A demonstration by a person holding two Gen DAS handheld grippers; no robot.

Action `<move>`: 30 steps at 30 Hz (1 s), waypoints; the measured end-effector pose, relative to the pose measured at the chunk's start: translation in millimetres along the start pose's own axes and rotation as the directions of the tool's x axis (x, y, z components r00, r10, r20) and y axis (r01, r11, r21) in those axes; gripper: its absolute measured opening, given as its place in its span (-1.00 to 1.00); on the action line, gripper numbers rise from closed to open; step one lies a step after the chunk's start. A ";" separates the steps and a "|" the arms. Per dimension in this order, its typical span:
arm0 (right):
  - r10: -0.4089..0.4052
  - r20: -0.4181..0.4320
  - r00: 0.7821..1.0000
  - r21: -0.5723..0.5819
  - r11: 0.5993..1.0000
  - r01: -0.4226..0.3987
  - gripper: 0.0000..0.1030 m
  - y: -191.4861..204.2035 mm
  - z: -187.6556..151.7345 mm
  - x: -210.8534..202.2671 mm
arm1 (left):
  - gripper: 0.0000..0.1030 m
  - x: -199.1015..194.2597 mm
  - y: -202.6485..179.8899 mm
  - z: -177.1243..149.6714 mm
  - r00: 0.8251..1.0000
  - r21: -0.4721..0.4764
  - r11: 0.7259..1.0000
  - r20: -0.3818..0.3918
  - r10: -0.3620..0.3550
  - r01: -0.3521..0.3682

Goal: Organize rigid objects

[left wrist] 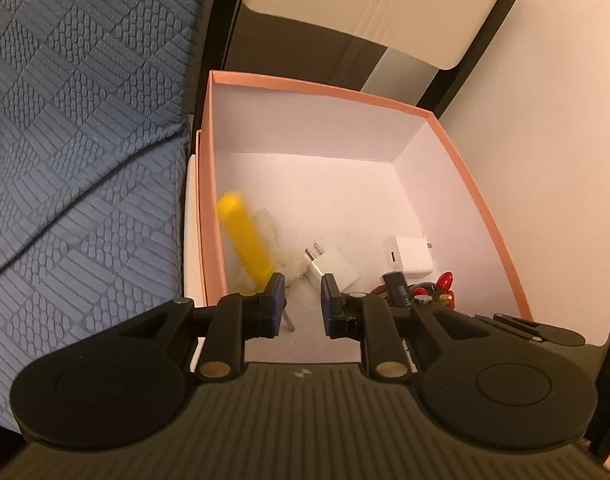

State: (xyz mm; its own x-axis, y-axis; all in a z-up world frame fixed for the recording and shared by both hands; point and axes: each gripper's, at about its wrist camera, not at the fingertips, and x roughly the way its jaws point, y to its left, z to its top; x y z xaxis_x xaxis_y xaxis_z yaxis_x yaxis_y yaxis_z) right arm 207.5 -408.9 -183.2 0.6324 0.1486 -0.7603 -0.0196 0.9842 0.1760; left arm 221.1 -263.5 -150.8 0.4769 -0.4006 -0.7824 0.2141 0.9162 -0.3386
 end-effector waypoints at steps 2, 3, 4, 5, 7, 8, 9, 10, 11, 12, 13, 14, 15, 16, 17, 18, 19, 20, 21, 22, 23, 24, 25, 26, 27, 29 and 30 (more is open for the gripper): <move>-0.003 0.016 1.000 0.001 1.000 0.003 -0.46 0.4 4.2 -4.4 | -0.58 -8.2 0.3 2.0 1.000 0.003 1.000 0.020 0.006 -0.006; -0.004 0.025 1.000 0.001 1.000 0.004 -0.46 0.8 6.6 -8.2 | -0.58 -12.5 1.1 3.2 1.000 0.003 1.000 0.029 0.005 -0.005; -0.003 0.036 0.999 0.000 1.000 0.003 -0.46 1.0 9.3 -12.5 | -0.58 -17.8 1.9 4.7 0.999 0.003 1.000 0.040 0.003 -0.003; -0.002 0.050 0.999 -0.001 1.000 0.002 -0.46 2.1 12.4 -18.0 | -0.58 -23.3 2.6 6.5 0.999 0.004 1.000 0.051 0.002 -0.002; -0.002 0.085 0.996 -0.005 1.000 0.002 -0.46 4.4 19.1 -31.2 | -0.57 -35.6 3.5 9.7 0.997 0.008 1.000 0.075 0.000 0.000; 0.000 0.105 0.994 -0.007 1.000 0.001 -0.46 6.0 22.4 -38.9 | -0.57 -42.6 3.8 11.6 0.996 0.010 1.000 0.088 -0.003 0.002; 0.003 0.124 0.992 -0.006 1.000 -0.003 -0.46 7.6 25.5 -47.0 | -0.56 -49.9 3.7 13.0 0.995 0.012 1.000 0.102 -0.006 0.005; 0.007 0.142 0.990 -0.006 1.000 -0.006 -0.46 8.8 28.1 -54.5 | -0.54 -58.2 3.9 14.3 0.993 0.016 1.000 0.119 -0.011 0.009; 0.010 0.162 0.987 -0.005 1.000 -0.009 -0.46 10.4 30.4 -63.2 | -0.51 -66.3 4.1 15.3 0.991 0.019 1.000 0.134 -0.012 0.010; 0.012 0.181 0.983 -0.004 1.000 -0.012 -0.46 12.4 32.1 -72.1 | -0.48 -74.7 3.8 15.9 0.988 0.025 1.000 0.151 -0.014 0.010; 0.014 0.198 0.980 -0.004 1.000 -0.014 -0.46 13.7 33.7 -80.0 | -0.47 -82.9 2.8 15.8 0.986 0.034 0.999 0.167 -0.014 0.008; 0.015 0.216 0.976 -0.005 1.000 -0.015 -0.46 15.8 34.7 -88.8 | -0.45 -89.4 2.0 16.0 0.984 0.042 0.999 0.179 -0.015 0.007; 0.016 0.230 0.973 -0.007 1.000 -0.015 -0.46 17.8 35.4 -96.8 | -0.43 -96.8 1.0 15.8 0.981 0.049 0.999 0.192 -0.017 0.008; 0.018 0.243 0.970 -0.010 1.000 -0.016 -0.46 20.2 35.7 -103.8 | -0.42 -103.6 0.6 15.4 0.979 0.054 0.998 0.204 -0.022 0.011; 0.019 0.257 0.966 -0.013 1.000 -0.017 -0.46 22.3 35.0 -111.5 | -0.40 -110.9 0.4 14.5 0.976 0.057 0.998 0.215 -0.027 0.015; 0.022 0.271 0.962 -0.016 1.000 -0.018 -0.46 24.6 33.9 -118.8 | -0.39 -117.8 -0.2 13.0 0.974 0.060 0.998 0.226 -0.031 0.018; 0.023 0.281 0.959 -0.017 1.000 -0.019 -0.46 26.5 33.2 -125.4 | -0.39 -124.3 -0.4 11.4 0.971 0.064 0.998 0.236 -0.036 0.021; 0.023 0.292 0.956 -0.020 1.000 -0.018 -0.46 28.9 31.5 -131.9 | -0.38 -130.3 -0.8 8.9 0.969 0.069 0.997 0.243 -0.040 0.024; 0.023 0.301 0.953 -0.023 1.000 -0.017 -0.46 31.4 29.3 -137.8 | -0.37 -136.0 -0.4 6.6 0.967 0.073 0.997 0.251 -0.044 0.026; 0.025 0.307 0.951 -0.027 0.999 -0.017 -0.46 34.0 27.1 -142.6 | -0.36 -141.8 0.6 4.6 0.964 0.076 0.997 0.260 -0.049 0.030; 0.026 0.313 0.949 -0.031 0.999 -0.017 -0.46 36.7 24.5 -147.3 | -0.32 -146.0 0.9 3.2 0.963 0.079 0.996 0.266 -0.052 0.032; 0.027 0.317 0.948 -0.033 0.999 -0.017 -0.46 38.8 22.5 -150.7 | -0.27 -151.0 2.1 1.3 0.960 0.080 0.996 0.273 -0.054 0.033; 0.030 0.321 0.947 -0.036 0.999 -0.020 -0.46 40.7 19.8 -154.0 | -0.25 -156.2 3.6 -0.6 0.958 0.084 0.996 0.281 -0.057 0.035; 0.032 0.324 0.945 -0.038 0.999 -0.021 -0.46 43.2 16.6 -156.8 | -0.22 -160.1 4.7 -3.0 0.956 0.089 0.995 0.288 -0.058 0.034; 0.029 0.327 0.945 -0.041 0.999 -0.017 -0.46 46.4 13.3 -158.9 | -0.21 -164.8 6.7 -5.5 0.954 0.093 0.995 0.295 -0.059 0.032; 0.023 0.336 0.942 -0.045 0.999 -0.009 -0.46 51.5 7.8 -162.9 | -0.17 -173.3 12.1 -9.8 0.949 0.093 0.995 0.308 -0.060 0.033; 0.020 0.341 0.940 -0.046 0.999 -0.005 -0.46 54.3 4.2 -165.0 | -0.16 -177.3 15.7 -12.1 0.947 0.090 0.995 0.314 -0.062 0.036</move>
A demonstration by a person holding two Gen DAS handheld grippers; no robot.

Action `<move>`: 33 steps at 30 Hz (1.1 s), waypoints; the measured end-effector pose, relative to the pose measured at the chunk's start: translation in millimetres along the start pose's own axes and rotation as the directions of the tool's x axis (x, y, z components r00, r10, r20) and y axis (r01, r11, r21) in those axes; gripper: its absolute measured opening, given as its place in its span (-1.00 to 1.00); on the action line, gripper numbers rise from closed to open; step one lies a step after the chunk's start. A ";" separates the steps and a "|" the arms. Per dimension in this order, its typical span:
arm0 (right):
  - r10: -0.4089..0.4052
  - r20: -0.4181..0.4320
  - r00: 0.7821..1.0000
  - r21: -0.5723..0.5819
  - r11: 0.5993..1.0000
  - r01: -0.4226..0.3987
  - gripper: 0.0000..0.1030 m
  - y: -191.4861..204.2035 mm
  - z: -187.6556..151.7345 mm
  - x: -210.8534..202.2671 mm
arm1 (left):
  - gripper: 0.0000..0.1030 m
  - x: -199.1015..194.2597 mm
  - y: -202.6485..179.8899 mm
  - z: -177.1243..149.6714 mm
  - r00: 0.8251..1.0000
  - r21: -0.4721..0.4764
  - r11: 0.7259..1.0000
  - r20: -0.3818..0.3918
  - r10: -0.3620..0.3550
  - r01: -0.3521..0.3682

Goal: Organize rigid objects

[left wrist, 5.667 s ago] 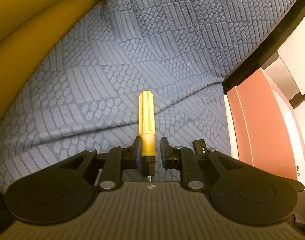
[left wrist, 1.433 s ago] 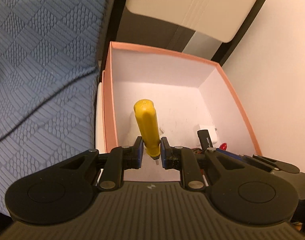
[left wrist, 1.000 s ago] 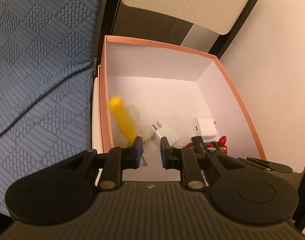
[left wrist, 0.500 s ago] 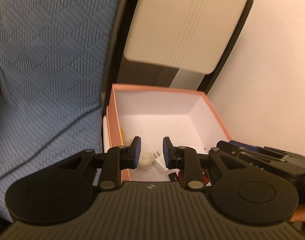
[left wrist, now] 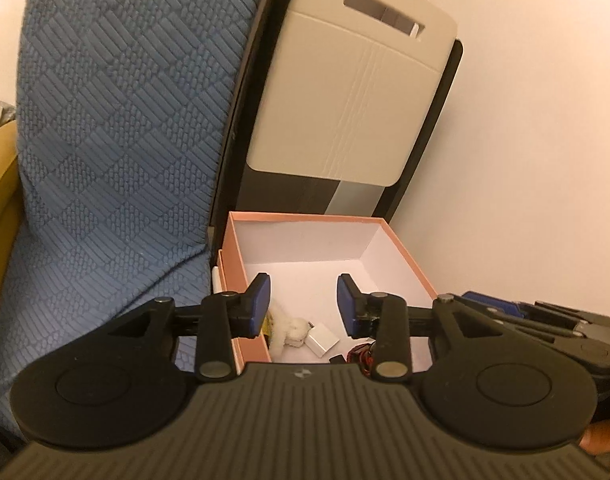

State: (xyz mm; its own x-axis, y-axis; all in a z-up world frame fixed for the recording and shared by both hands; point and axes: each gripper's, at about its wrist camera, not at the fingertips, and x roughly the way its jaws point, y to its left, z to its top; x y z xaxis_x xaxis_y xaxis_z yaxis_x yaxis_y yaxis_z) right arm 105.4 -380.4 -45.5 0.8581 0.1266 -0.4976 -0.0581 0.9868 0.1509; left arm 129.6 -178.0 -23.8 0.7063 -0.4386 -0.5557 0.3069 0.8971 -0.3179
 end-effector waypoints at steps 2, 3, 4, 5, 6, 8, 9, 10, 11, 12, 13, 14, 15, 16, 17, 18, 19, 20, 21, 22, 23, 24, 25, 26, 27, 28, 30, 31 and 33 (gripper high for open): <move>-0.005 0.006 1.000 -0.001 1.000 0.005 -0.46 5.3 -4.9 -5.2 | -0.15 -9.2 4.5 -3.4 1.000 -0.004 1.000 0.010 -0.003 0.003; -0.004 0.006 1.000 0.002 1.000 0.004 -0.46 7.4 -7.6 -7.8 | -0.14 -13.4 6.4 -5.0 1.000 -0.004 1.000 0.016 -0.003 0.003; -0.001 0.005 1.000 0.006 1.000 0.001 -0.46 8.8 -10.9 -10.6 | -0.13 -17.2 8.1 -6.8 1.000 -0.002 1.000 0.022 -0.002 0.002; 0.000 0.003 1.000 0.009 1.000 0.000 -0.46 10.7 -13.9 -12.1 | -0.10 -20.1 9.9 -8.8 1.000 0.000 1.000 0.026 0.000 0.000; -0.003 0.001 1.000 0.010 1.000 0.003 -0.46 12.7 -17.0 -13.8 | -0.05 -22.0 11.7 -10.5 1.000 -0.002 1.000 0.026 0.003 -0.003; -0.009 0.000 1.000 0.005 1.000 0.009 -0.46 17.8 -22.8 -18.8 | -0.04 -25.3 14.3 -14.9 1.000 -0.003 1.000 0.024 0.004 -0.004; -0.012 0.001 1.000 0.004 1.000 0.012 -0.46 19.9 -25.8 -20.7 | -0.04 -26.7 15.7 -17.4 1.000 -0.001 1.000 0.022 0.007 -0.007; -0.016 -0.001 1.000 0.004 1.000 0.016 -0.46 21.6 -28.5 -22.3 | -0.04 -28.1 16.9 -20.1 1.000 0.003 1.000 0.019 0.011 -0.011; -0.019 -0.005 1.000 0.006 1.000 0.019 -0.46 23.0 -31.2 -23.7 | -0.03 -29.0 18.2 -22.3 1.000 0.004 1.000 0.018 0.012 -0.013; -0.020 -0.009 1.000 0.008 1.000 0.020 -0.46 24.7 -34.1 -25.7 | -0.02 -30.3 20.0 -24.2 1.000 0.002 1.000 0.018 0.013 -0.013; -0.022 -0.011 1.000 0.010 1.000 0.022 -0.46 25.6 -37.0 -27.2 | 0.05 -32.5 21.8 -26.5 1.000 -0.001 1.000 0.017 0.014 -0.014; -0.026 -0.014 1.000 0.012 1.000 0.026 -0.46 26.9 -40.0 -28.4 | 0.12 -34.0 23.4 -28.6 1.000 -0.001 1.000 0.017 0.015 -0.015; -0.030 -0.016 0.999 0.014 0.999 0.030 -0.46 28.1 -43.1 -29.8 | 0.19 -35.2 23.9 -30.5 1.000 0.006 1.000 0.017 0.017 -0.017; -0.031 -0.019 0.999 0.016 0.999 0.032 -0.46 29.3 -46.0 -31.0 | 0.22 -36.6 24.4 -32.4 1.000 0.013 1.000 0.018 0.021 -0.021; -0.030 -0.022 0.999 0.019 0.999 0.031 -0.46 30.1 -48.8 -31.7 | 0.26 -38.1 25.6 -34.8 0.999 0.015 0.999 0.019 0.028 -0.029; -0.029 -0.025 0.999 0.022 0.999 0.029 -0.46 30.7 -51.5 -32.2 | 0.26 -39.2 27.3 -37.2 0.999 0.010 0.999 0.018 0.031 -0.031; -0.029 -0.025 0.999 0.025 0.999 0.030 -0.46 31.4 -54.0 -32.4 | 0.27 -39.4 29.4 -39.1 0.999 0.005 1.000 0.013 0.030 -0.030; -0.033 -0.024 0.999 0.028 0.999 0.034 -0.46 31.9 -56.5 -32.6 | 0.27 -39.3 31.7 -41.2 1.000 0.003 1.000 0.005 0.030 -0.030; -0.038 -0.024 0.999 0.032 0.999 0.038 -0.46 32.3 -59.0 -32.7 | 0.27 -39.6 34.0 -43.7 0.999 0.005 0.999 0.002 0.034 -0.034; -0.043 -0.024 0.999 0.037 0.998 0.044 -0.46 33.1 -62.0 -32.6 | 0.29 -40.5 36.2 -46.0 0.999 0.012 0.999 0.001 0.039 -0.039; -0.047 -0.023 0.999 0.042 0.998 0.048 -0.46 33.7 -65.0 -32.8 | 0.33 -41.2 38.1 -47.7 0.999 0.018 0.999 0.001 0.044 -0.044; -0.052 -0.023 0.998 0.048 0.997 0.053 -0.46 34.8 -68.1 -32.6 | 0.35 -42.2 40.4 -49.6 0.999 0.021 0.999 0.000 0.049 -0.049; -0.057 -0.024 0.998 0.054 0.997 0.058 -0.46 35.8 -71.2 -32.8 | 0.35 -43.3 42.6 -51.9 0.999 0.026 0.999 -0.004 0.048 -0.048; -0.061 -0.026 0.998 0.063 0.996 0.063 -0.46 36.7 -74.1 -32.9 | 0.36 -44.0 44.2 -53.5 0.999 0.031 0.999 -0.008 0.045 -0.045; -0.064 -0.026 0.998 0.068 0.995 0.066 -0.46 38.0 -76.6 -33.4 | 0.36 -44.9 45.3 -55.7 0.999 0.041 0.998 -0.014 0.040 -0.039; -0.067 -0.025 0.997 0.071 0.995 0.068 -0.46 39.4 -79.3 -34.5 | 0.36 -46.1 45.9 -58.2 0.999 0.052 0.998 -0.016 0.038 -0.037; -0.077 -0.024 0.997 0.072 0.994 0.078 -0.46 42.4 -83.6 -36.0 | 0.39 -48.4 47.5 -61.8 0.999 0.066 0.997 -0.018 0.042 -0.041; -0.080 -0.023 0.997 0.074 0.994 0.081 -0.46 42.7 -85.4 -36.5 | 0.47 -49.5 49.1 -63.5 0.999 0.067 0.997 -0.020 0.043 -0.041; -0.090 -0.021 0.996 0.078 0.993 0.091 -0.35 44.2 -87.3 -38.2 | 0.68 -51.3 51.5 -66.4 0.999 0.062 0.997 -0.020 0.041 -0.039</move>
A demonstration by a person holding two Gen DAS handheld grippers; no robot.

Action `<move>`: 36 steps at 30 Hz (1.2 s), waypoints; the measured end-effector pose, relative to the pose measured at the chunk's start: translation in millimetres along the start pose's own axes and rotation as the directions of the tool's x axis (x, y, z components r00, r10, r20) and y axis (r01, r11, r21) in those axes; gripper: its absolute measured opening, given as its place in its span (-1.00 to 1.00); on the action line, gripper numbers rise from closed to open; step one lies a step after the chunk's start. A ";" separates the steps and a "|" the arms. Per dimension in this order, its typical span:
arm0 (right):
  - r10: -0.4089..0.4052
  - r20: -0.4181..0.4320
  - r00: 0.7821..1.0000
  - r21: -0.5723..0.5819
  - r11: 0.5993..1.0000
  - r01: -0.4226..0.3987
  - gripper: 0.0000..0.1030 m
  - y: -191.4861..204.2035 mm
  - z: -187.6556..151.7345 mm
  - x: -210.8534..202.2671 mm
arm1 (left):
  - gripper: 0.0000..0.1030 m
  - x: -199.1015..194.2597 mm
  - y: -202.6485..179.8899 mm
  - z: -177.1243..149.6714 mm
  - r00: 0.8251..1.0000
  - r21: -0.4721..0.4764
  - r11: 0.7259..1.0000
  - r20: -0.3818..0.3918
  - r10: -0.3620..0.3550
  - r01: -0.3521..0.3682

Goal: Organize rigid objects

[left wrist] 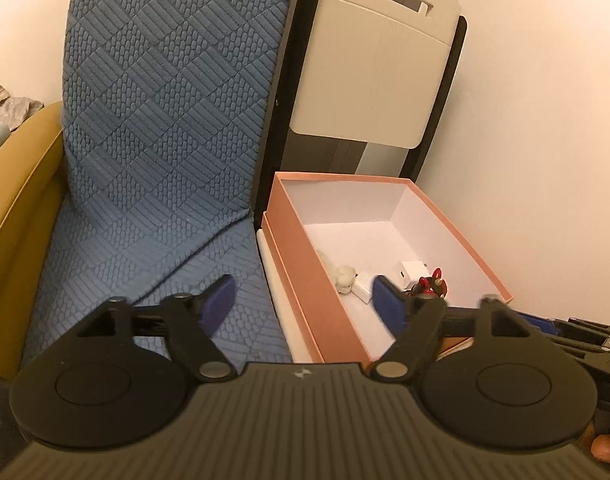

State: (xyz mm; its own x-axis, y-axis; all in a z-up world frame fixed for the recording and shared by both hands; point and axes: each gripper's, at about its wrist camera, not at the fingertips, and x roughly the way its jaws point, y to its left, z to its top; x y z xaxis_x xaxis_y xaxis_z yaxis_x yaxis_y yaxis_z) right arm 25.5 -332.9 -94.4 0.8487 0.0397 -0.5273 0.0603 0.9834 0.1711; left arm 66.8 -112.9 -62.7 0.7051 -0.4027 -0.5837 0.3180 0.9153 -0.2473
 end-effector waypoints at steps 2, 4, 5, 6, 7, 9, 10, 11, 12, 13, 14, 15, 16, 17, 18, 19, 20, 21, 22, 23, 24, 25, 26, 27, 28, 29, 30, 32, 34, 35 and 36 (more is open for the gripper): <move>-0.010 0.005 1.000 0.001 1.000 0.010 -0.11 0.9 -1.0 -2.1 | 0.82 -1.9 1.9 -3.4 1.000 -0.003 1.000 -0.002 -0.001 0.001; -0.015 0.011 1.000 -0.005 1.000 0.015 0.57 1.5 -1.2 -3.5 | 0.95 -5.0 3.2 -7.0 1.000 -0.012 1.000 0.006 0.010 -0.010; -0.021 0.018 1.000 -0.007 1.000 0.021 0.73 1.9 -1.5 -4.8 | 0.99 -6.5 3.3 -8.2 1.000 -0.017 1.000 0.013 0.026 -0.026; -0.027 0.025 0.999 -0.009 1.000 0.027 0.84 2.2 -1.6 -6.0 | 1.00 -7.5 3.3 -9.2 0.999 -0.015 0.999 0.014 0.041 -0.041; -0.031 0.027 0.999 -0.010 0.999 0.032 0.84 2.1 -1.3 -6.8 | 1.00 -7.9 3.2 -10.1 0.999 -0.010 0.999 0.012 0.052 -0.052; -0.035 0.025 0.999 -0.004 0.999 0.035 0.84 1.3 -0.6 -7.4 | 1.00 -8.7 3.6 -12.1 0.998 0.000 0.998 0.004 0.059 -0.059; -0.036 0.026 0.999 0.001 0.999 0.036 0.84 1.0 -0.6 -8.1 | 1.00 -9.4 3.9 -13.5 0.998 0.001 0.998 0.001 0.057 -0.057; -0.037 0.027 0.999 0.004 0.999 0.037 0.84 1.0 -0.7 -8.9 | 1.00 -10.3 3.9 -14.1 0.999 0.001 0.999 0.000 0.054 -0.054; -0.038 0.026 0.999 0.003 0.999 0.038 0.84 1.4 -1.0 -9.7 | 1.00 -11.3 3.9 -14.9 0.999 -0.002 0.999 -0.001 0.051 -0.051; -0.037 0.026 0.999 0.002 0.999 0.037 0.84 2.1 -1.1 -10.1 | 1.00 -12.3 4.2 -15.7 0.999 -0.003 0.999 -0.001 0.050 -0.050; -0.036 0.026 0.999 0.001 0.999 0.036 0.84 2.5 -1.5 -11.2 | 1.00 -13.2 3.9 -15.9 0.999 -0.004 0.999 0.000 0.051 -0.051; -0.035 0.026 0.999 0.000 0.999 0.035 0.84 2.8 -1.8 -12.3 | 1.00 -14.1 3.3 -15.6 0.998 -0.002 0.998 0.000 0.055 -0.055; -0.034 0.027 0.999 -0.001 0.999 0.034 0.84 3.3 -1.8 -13.3 | 1.00 -14.6 2.7 -15.5 0.998 0.001 0.998 -0.001 0.060 -0.060; -0.034 0.027 0.999 -0.003 0.999 0.034 0.84 3.6 -2.1 -13.9 | 1.00 -15.0 1.9 -15.6 0.998 0.003 0.998 -0.002 0.064 -0.064; -0.033 0.027 0.999 -0.004 0.999 0.033 0.84 3.6 -2.4 -14.7 | 1.00 -15.2 1.8 -15.4 0.998 0.005 0.998 -0.003 0.066 -0.066; -0.032 0.026 0.999 -0.005 0.999 0.032 0.84 3.0 -1.7 -13.8 | 1.00 -15.1 1.7 -14.4 0.998 0.003 0.998 -0.004 0.067 -0.067; -0.030 0.026 0.999 -0.004 1.000 0.030 0.84 2.8 -1.8 -14.2 | 1.00 -15.5 1.9 -14.3 0.998 -0.001 0.998 -0.005 0.064 -0.064; -0.029 0.026 0.999 -0.004 1.000 0.029 0.84 2.8 -1.9 -14.5 | 1.00 -16.6 2.3 -13.9 0.999 -0.005 0.999 -0.005 0.050 -0.050; -0.029 0.026 0.999 -0.004 1.000 0.029 0.84 2.7 -2.0 -15.1 | 1.00 -17.7 3.2 -13.9 0.999 -0.012 0.999 0.000 0.033 -0.033; -0.030 0.026 0.999 -0.004 1.000 0.031 0.84 2.9 -2.1 -15.4 | 1.00 -18.3 3.4 -13.6 1.000 -0.018 0.999 0.003 0.029 -0.029; -0.031 0.026 0.999 -0.005 1.000 0.031 0.84 2.8 -2.3 -15.7 | 1.00 -18.5 2.9 -13.5 0.999 -0.018 0.999 0.002 0.032 -0.032; -0.030 0.025 0.999 -0.005 1.000 0.030 0.84 2.5 -2.6 -15.5 | 1.00 -18.1 2.1 -13.2 0.999 -0.012 0.999 0.001 0.038 -0.038; -0.029 0.023 0.999 -0.005 1.000 0.029 0.84 2.2 -2.6 -15.4 | 1.00 -18.2 1.5 -12.6 0.999 -0.009 0.999 0.001 0.045 -0.045; -0.032 0.020 0.999 -0.007 0.999 0.032 0.84 2.3 -2.8 -15.3 | 1.00 -18.4 1.2 -12.3 0.999 -0.010 0.999 0.003 0.051 -0.051; -0.034 0.019 0.999 -0.008 0.999 0.034 0.84 2.4 -2.9 -15.5 | 1.00 -18.4 1.4 -11.8 0.998 -0.014 0.998 0.003 0.056 -0.056; -0.033 0.018 0.999 -0.006 0.999 0.033 0.84 2.0 -2.9 -15.6 | 1.00 -18.0 1.4 -11.5 0.998 -0.018 0.998 0.001 0.061 -0.061; -0.029 0.017 0.999 -0.003 1.000 0.029 0.84 1.4 -2.8 -15.8 | 1.00 -17.4 1.9 -10.7 0.998 -0.022 0.998 -0.004 0.063 -0.064; -0.031 0.018 0.999 -0.001 1.000 0.031 0.84 0.9 -2.0 -16.3 | 1.00 -16.7 2.4 -10.4 0.998 -0.025 0.998 -0.010 0.057 -0.058; -0.034 0.019 0.999 0.000 0.999 0.034 0.84 1.1 -2.1 -16.5 | 1.00 -16.7 3.1 -10.6 0.998 -0.028 0.998 -0.010 0.061 -0.061; -0.034 0.018 0.999 0.001 0.999 0.034 0.84 1.1 -2.1 -16.4 | 1.00 -17.0 3.1 -10.7 0.998 -0.028 0.998 -0.009 0.061 -0.061; -0.033 0.017 0.999 0.001 0.999 0.033 0.84 1.1 -2.0 -16.2 | 1.00 -17.0 2.9 -11.0 0.998 -0.028 0.998 -0.008 0.059 -0.060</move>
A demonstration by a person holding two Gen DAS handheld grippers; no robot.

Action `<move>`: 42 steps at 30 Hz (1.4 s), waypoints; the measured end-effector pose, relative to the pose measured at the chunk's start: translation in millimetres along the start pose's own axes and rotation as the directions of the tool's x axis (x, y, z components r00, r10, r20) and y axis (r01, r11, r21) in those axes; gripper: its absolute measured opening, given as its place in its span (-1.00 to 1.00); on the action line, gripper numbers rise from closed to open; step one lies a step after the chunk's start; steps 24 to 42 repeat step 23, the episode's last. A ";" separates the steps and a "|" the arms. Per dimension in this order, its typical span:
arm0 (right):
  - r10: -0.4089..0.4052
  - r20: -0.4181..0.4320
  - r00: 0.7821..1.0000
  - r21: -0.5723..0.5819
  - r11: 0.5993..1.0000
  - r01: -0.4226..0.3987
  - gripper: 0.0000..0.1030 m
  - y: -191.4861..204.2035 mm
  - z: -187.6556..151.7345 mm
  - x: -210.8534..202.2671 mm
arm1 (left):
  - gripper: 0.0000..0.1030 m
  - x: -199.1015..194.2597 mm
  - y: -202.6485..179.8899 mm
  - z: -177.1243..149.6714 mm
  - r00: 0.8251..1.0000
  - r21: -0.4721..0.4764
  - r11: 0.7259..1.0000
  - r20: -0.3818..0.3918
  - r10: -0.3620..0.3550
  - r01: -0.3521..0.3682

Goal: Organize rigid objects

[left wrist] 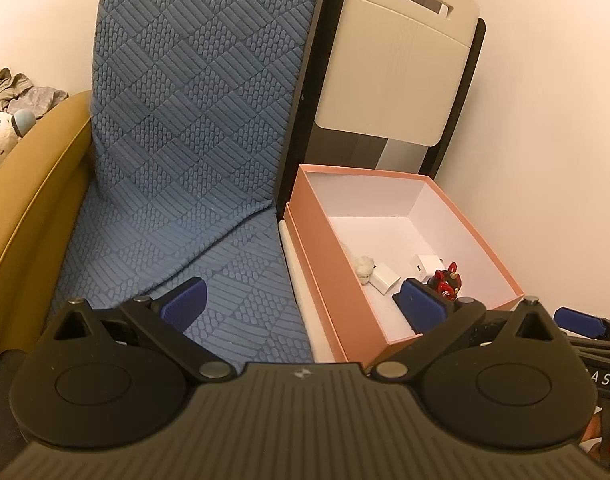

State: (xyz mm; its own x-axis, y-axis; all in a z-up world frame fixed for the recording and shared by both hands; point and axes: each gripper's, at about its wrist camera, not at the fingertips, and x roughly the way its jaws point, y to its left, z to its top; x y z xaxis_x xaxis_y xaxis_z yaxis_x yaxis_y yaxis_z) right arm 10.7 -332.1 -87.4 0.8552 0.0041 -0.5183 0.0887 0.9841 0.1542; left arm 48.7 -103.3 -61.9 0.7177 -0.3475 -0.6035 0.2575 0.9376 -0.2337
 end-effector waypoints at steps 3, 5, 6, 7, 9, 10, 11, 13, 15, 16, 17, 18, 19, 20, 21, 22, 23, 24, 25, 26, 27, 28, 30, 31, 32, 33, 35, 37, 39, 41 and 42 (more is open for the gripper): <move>-0.002 0.000 1.000 -0.002 1.000 0.002 0.84 0.9 -0.4 -0.4 | 1.00 -0.3 0.1 -0.5 1.000 -0.003 1.000 0.002 -0.002 0.002; -0.001 0.000 1.000 -0.001 1.000 0.001 0.84 1.2 -0.6 -0.5 | 1.00 -0.5 0.1 -0.6 1.000 -0.004 1.000 0.005 -0.008 0.008; -0.002 0.000 1.000 -0.002 1.000 0.002 0.84 1.5 -0.7 -0.4 | 1.00 -0.7 0.3 -0.8 1.000 -0.006 1.000 0.006 -0.012 0.012; -0.002 0.000 1.000 -0.002 1.000 0.002 0.84 1.5 -0.9 -0.3 | 1.00 -0.6 0.3 -0.8 1.000 -0.009 1.000 0.006 -0.014 0.014; -0.003 -0.001 1.000 -0.005 1.000 0.003 0.84 2.2 -1.5 0.0 | 1.00 -0.1 0.8 -1.0 1.000 -0.011 1.000 0.005 -0.013 0.013; -0.005 -0.002 1.000 -0.005 1.000 0.005 0.84 2.7 -2.0 0.5 | 1.00 0.2 1.2 -1.0 1.000 -0.011 1.000 0.002 -0.011 0.011; -0.006 -0.004 1.000 -0.004 1.000 0.006 0.84 2.8 -2.2 0.7 | 1.00 0.5 1.8 -1.1 1.000 -0.014 1.000 0.003 -0.010 0.010; -0.006 -0.004 1.000 -0.002 1.000 0.006 0.84 2.7 -2.7 0.7 | 1.00 0.5 2.6 -1.0 1.000 -0.015 1.000 0.003 -0.008 0.008; -0.006 -0.004 1.000 -0.001 1.000 0.006 0.84 2.7 -2.9 0.9 | 1.00 0.7 2.2 -1.3 1.000 -0.010 1.000 0.003 -0.003 0.003; -0.006 -0.004 1.000 0.000 1.000 0.006 0.84 2.7 -3.2 1.1 | 1.00 0.9 1.5 -1.5 1.000 -0.006 1.000 0.004 0.000 0.000; -0.006 -0.005 1.000 0.001 1.000 0.006 0.84 2.9 -3.5 1.3 | 1.00 1.0 0.8 -1.5 1.000 -0.004 1.000 0.004 0.000 0.000; -0.005 -0.006 1.000 0.001 1.000 0.005 0.84 3.2 -3.6 1.3 | 1.00 1.1 0.4 -1.6 1.000 -0.004 1.000 0.004 -0.001 0.001; -0.005 -0.006 1.000 0.000 1.000 0.005 0.84 3.5 -3.8 1.3 | 1.00 1.2 0.3 -1.6 1.000 -0.007 1.000 0.004 -0.001 0.001; -0.005 -0.006 1.000 -0.001 1.000 0.005 0.84 3.7 -4.0 1.4 | 1.00 1.3 0.1 -1.8 1.000 -0.008 1.000 0.004 -0.003 0.003; -0.004 -0.006 1.000 -0.003 1.000 0.004 0.84 3.7 -4.1 1.8 | 1.00 1.2 -0.1 -1.7 1.000 -0.007 1.000 0.004 -0.007 0.007; -0.002 -0.007 1.000 -0.004 1.000 0.002 0.84 3.2 -4.0 2.4 | 1.00 1.4 -0.3 -1.7 1.000 -0.005 1.000 0.004 -0.009 0.009; -0.002 -0.007 1.000 -0.004 1.000 0.002 0.84 2.9 -4.0 2.6 | 1.00 1.6 -0.6 -1.8 1.000 -0.003 1.000 0.006 -0.005 0.005; -0.002 -0.007 1.000 -0.004 1.000 0.002 0.84 2.9 -4.0 2.6 | 1.00 1.6 -0.6 -1.8 1.000 -0.003 1.000 0.006 -0.005 0.005; -0.002 -0.007 1.000 -0.004 1.000 0.002 0.84 2.9 -4.0 2.6 | 1.00 1.6 -0.6 -1.8 1.000 -0.003 1.000 0.006 -0.005 0.005; -0.002 -0.007 1.000 -0.004 1.000 0.002 0.84 2.9 -4.0 2.6 | 1.00 1.6 -0.6 -1.8 1.000 -0.003 1.000 0.006 -0.005 0.005; -0.002 -0.007 1.000 -0.004 1.000 0.002 0.84 2.9 -4.0 2.6 | 1.00 1.6 -0.6 -1.8 1.000 -0.003 1.000 0.006 -0.005 0.005; -0.002 -0.007 1.000 -0.004 1.000 0.002 0.84 2.9 -4.0 2.6 | 1.00 1.6 -0.6 -1.8 1.000 -0.003 1.000 0.006 -0.005 0.005; -0.002 -0.007 1.000 -0.004 1.000 0.002 0.84 2.9 -4.0 2.6 | 1.00 1.6 -0.6 -1.8 1.000 -0.003 1.000 0.006 -0.005 0.005; -0.002 -0.007 1.000 -0.004 1.000 0.002 0.84 2.9 -4.0 2.6 | 1.00 1.6 -0.6 -1.8 1.000 -0.003 1.000 0.006 -0.005 0.005; -0.002 -0.007 1.000 -0.004 1.000 0.002 0.84 2.9 -4.0 2.6 | 1.00 1.6 -0.6 -1.8 1.000 -0.003 1.000 0.006 -0.005 0.005; -0.002 -0.007 1.000 -0.004 1.000 0.002 0.84 2.9 -4.0 2.6 | 1.00 1.6 -0.6 -1.8 1.000 -0.003 1.000 0.006 -0.005 0.005; -0.002 -0.007 1.000 -0.004 1.000 0.002 0.84 2.9 -4.0 2.6 | 1.00 1.6 -0.6 -1.8 1.000 -0.003 1.000 0.006 -0.005 0.005; -0.002 -0.007 1.000 -0.004 1.000 0.002 0.84 2.9 -4.0 2.6 | 1.00 1.6 -0.6 -1.8 1.000 -0.003 1.000 0.006 -0.005 0.005; -0.002 -0.007 1.000 -0.004 1.000 0.002 0.84 2.9 -4.0 2.6 | 1.00 1.6 -0.6 -1.8 1.000 -0.003 1.000 0.006 -0.005 0.005; -0.002 -0.007 1.000 -0.004 1.000 0.002 0.84 2.9 -4.0 2.6 | 1.00 1.6 -0.6 -1.8 1.000 -0.003 1.000 0.006 -0.005 0.005; -0.002 -0.007 1.000 -0.004 1.000 0.002 0.84 2.9 -4.0 2.6 | 1.00 1.6 -0.6 -1.8 1.000 -0.003 1.000 0.006 -0.005 0.005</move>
